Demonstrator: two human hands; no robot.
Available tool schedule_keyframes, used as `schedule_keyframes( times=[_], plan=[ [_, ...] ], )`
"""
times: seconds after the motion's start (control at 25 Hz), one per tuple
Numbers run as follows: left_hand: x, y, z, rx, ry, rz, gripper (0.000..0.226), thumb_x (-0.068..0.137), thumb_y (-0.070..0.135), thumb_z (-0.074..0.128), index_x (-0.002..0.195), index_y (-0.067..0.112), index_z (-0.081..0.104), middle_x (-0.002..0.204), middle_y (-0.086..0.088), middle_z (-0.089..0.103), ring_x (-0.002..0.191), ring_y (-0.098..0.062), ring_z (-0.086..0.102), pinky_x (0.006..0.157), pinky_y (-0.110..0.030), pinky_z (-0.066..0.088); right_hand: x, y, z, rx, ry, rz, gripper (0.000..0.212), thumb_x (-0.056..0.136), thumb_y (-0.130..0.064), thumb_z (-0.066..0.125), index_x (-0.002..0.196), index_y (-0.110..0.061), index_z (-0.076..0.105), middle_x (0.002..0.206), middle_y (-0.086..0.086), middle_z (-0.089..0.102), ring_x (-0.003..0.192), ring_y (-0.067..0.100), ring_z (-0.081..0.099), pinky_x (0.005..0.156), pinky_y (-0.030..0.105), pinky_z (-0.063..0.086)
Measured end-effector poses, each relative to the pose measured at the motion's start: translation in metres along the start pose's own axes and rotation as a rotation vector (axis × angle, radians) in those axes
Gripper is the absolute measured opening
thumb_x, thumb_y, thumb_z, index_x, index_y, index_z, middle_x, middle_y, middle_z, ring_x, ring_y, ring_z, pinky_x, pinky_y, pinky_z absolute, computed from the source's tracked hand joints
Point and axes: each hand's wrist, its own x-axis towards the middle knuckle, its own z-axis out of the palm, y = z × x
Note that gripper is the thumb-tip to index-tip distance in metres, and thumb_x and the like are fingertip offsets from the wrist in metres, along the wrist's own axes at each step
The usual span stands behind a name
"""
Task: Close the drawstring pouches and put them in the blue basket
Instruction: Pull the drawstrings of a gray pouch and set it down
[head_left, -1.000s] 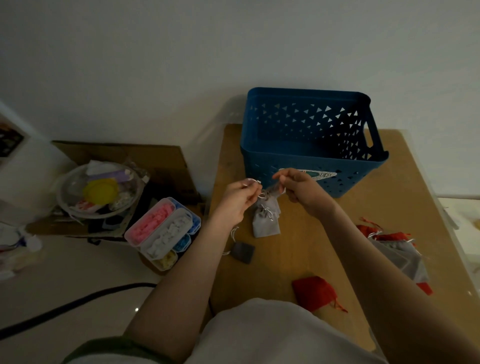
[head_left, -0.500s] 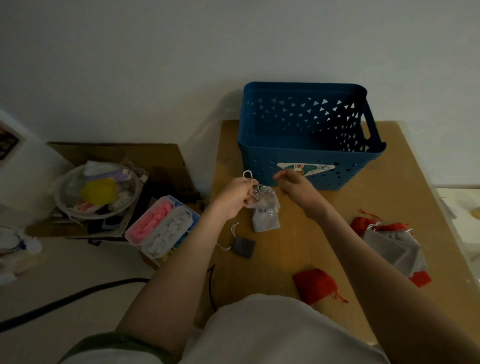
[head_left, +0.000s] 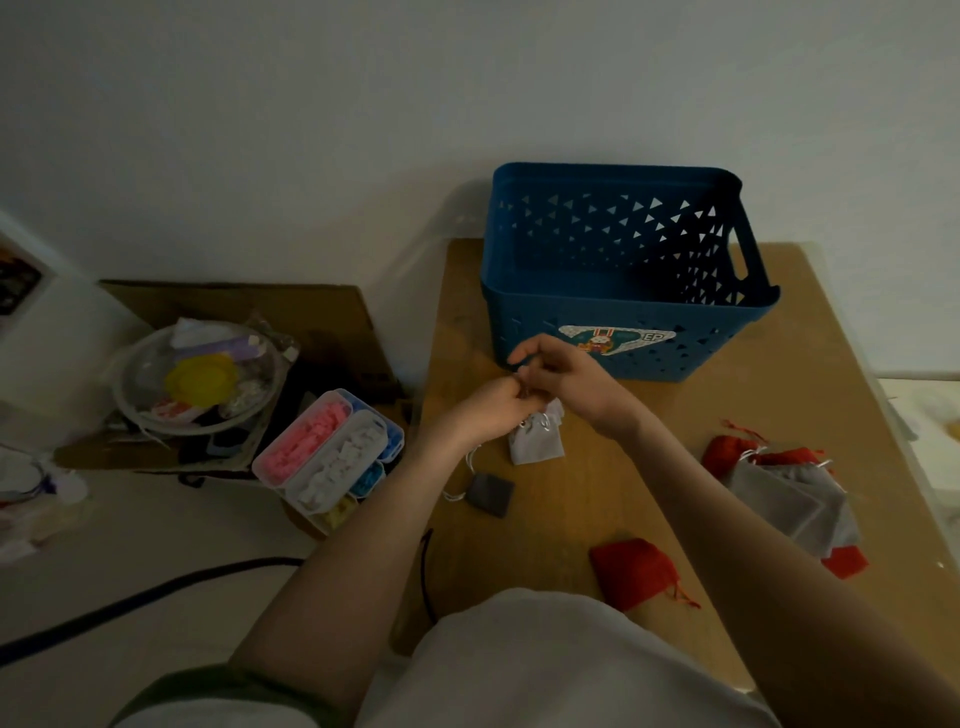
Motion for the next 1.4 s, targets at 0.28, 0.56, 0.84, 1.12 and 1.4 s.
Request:
schedule_keyframes(
  times=[0.28,0.56,0.84,1.12,1.4],
  plan=[
    [0.006,-0.007,0.0,-0.256,-0.116,-0.023,0.04,0.103,0.036,0.032,0.083,0.013,0.057,0.051,0.008,0.037,0.044,-0.006,0.03,0.044,-0.022,0.023,-0.001,-0.002,-0.008,0.236,0.023,-0.021,0.018,0.099,-0.003,0.042,0.113,-0.003,0.054,0.076,0.003,0.06,0.07,0.006,0.06,0.065,0.019,0.05],
    [0.003,-0.014,-0.01,-0.545,-0.231,-0.014,0.045,0.102,0.029,0.026,0.073,0.009,0.054,0.044,0.006,0.028,0.038,-0.007,0.022,0.038,-0.02,0.019,-0.003,0.014,-0.014,0.326,-0.141,0.14,0.03,0.098,-0.005,0.043,0.124,-0.012,0.056,0.105,0.006,0.065,0.094,0.015,0.063,0.078,0.02,0.051],
    [0.002,-0.013,-0.006,-0.581,-0.194,-0.059,0.04,0.103,0.04,0.026,0.079,0.016,0.048,0.046,0.006,0.028,0.039,-0.005,0.022,0.037,-0.017,0.019,0.0,0.016,-0.008,0.105,-0.099,0.12,0.013,0.095,-0.004,0.052,0.102,-0.008,0.062,0.083,0.004,0.062,0.073,0.01,0.058,0.065,0.017,0.047],
    [0.004,-0.016,0.005,-0.572,-0.16,-0.084,0.041,0.102,0.043,0.026,0.101,0.012,0.053,0.047,0.007,0.034,0.041,-0.007,0.027,0.041,-0.019,0.024,-0.004,0.018,-0.006,0.119,-0.082,0.113,0.014,0.095,-0.001,0.049,0.099,-0.006,0.061,0.088,0.006,0.061,0.083,0.015,0.058,0.072,0.018,0.05],
    [0.008,-0.023,0.01,-0.578,0.126,-0.134,0.032,0.102,0.031,0.038,0.078,0.016,0.052,0.059,0.003,0.041,0.047,-0.007,0.035,0.045,-0.019,0.029,-0.004,0.029,-0.012,0.119,0.103,0.179,0.007,0.094,-0.01,0.055,0.088,-0.012,0.059,0.083,0.004,0.057,0.081,0.021,0.053,0.075,0.029,0.044]
  ],
)
